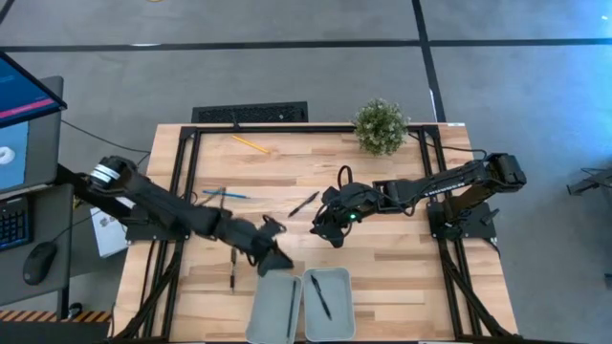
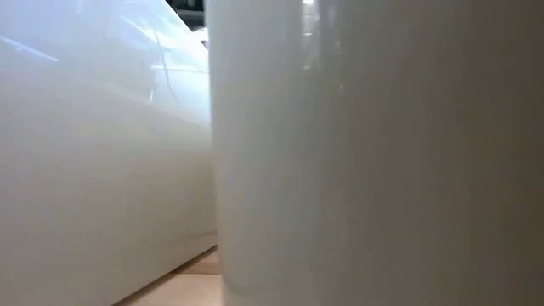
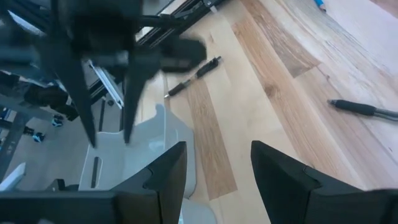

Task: Sort pens & pencils
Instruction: Put the top black pen into the right gray bin

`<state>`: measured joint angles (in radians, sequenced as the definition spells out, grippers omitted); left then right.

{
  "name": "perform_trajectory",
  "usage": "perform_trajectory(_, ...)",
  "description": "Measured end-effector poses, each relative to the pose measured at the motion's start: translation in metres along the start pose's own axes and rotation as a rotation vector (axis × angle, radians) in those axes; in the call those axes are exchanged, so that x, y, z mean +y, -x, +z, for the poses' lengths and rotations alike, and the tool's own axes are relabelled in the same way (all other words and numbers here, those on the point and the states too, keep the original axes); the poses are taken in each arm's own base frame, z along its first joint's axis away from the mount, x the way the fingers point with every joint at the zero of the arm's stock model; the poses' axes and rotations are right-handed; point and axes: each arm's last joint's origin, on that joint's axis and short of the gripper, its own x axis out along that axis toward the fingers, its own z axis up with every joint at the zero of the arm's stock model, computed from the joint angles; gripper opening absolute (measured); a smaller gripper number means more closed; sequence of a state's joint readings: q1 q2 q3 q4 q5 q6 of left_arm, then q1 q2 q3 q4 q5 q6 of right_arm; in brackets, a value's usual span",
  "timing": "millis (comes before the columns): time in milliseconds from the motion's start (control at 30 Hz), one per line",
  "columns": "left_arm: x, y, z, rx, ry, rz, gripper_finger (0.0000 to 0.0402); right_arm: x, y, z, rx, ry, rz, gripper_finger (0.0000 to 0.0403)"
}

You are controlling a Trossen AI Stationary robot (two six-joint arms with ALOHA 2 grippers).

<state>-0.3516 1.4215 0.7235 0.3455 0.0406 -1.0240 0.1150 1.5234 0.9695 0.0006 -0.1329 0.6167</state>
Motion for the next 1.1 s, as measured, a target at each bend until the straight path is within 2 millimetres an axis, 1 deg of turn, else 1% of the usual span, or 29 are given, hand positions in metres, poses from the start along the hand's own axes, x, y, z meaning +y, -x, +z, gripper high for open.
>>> perform_trajectory(167, -0.002, 0.034, 0.033, -0.128, -0.056, 0.041, 0.0112, 0.0, 0.0, 0.0, 0.0, 0.042, -0.001, 0.0201)
perform_trajectory(267, 0.0, 0.053, 0.049, -0.21, -0.101, 0.097, 0.0112, -0.001, 0.0, 0.0, -0.002, 0.044, -0.003, 0.0201)
perform_trajectory(367, 0.002, 0.07, 0.059, -0.278, -0.165, 0.168, 0.0112, -0.003, 0.0, 0.002, -0.007, 0.067, -0.009, 0.0201)
perform_trajectory(467, 0.004, 0.083, 0.064, -0.337, -0.209, 0.244, 0.0112, -0.006, 0.001, 0.004, -0.014, 0.09, -0.017, 0.0201)
perform_trajectory(567, 0.005, 0.089, 0.064, -0.349, -0.255, 0.297, 0.0112, -0.011, 0.002, 0.008, -0.023, 0.083, -0.029, 0.0201)
perform_trajectory(667, 0.007, 0.091, 0.061, -0.316, -0.299, 0.334, 0.0112, -0.017, 0.003, 0.012, -0.035, 0.071, -0.046, 0.0201)
perform_trajectory(867, 0.012, 0.089, 0.059, -0.281, -0.291, 0.365, 0.0112, -0.031, 0.006, 0.021, -0.061, 0.059, -0.081, 0.0201)
perform_trajectory(1000, 0.012, 0.09, 0.06, -0.297, -0.35, 0.398, 0.0112, -0.039, 0.009, 0.027, -0.077, 0.148, -0.102, 0.0201)
perform_trajectory(1100, 0.013, 0.09, 0.061, -0.321, -0.414, 0.449, 0.0112, -0.042, 0.01, 0.029, -0.079, 0.255, -0.116, 0.0201)
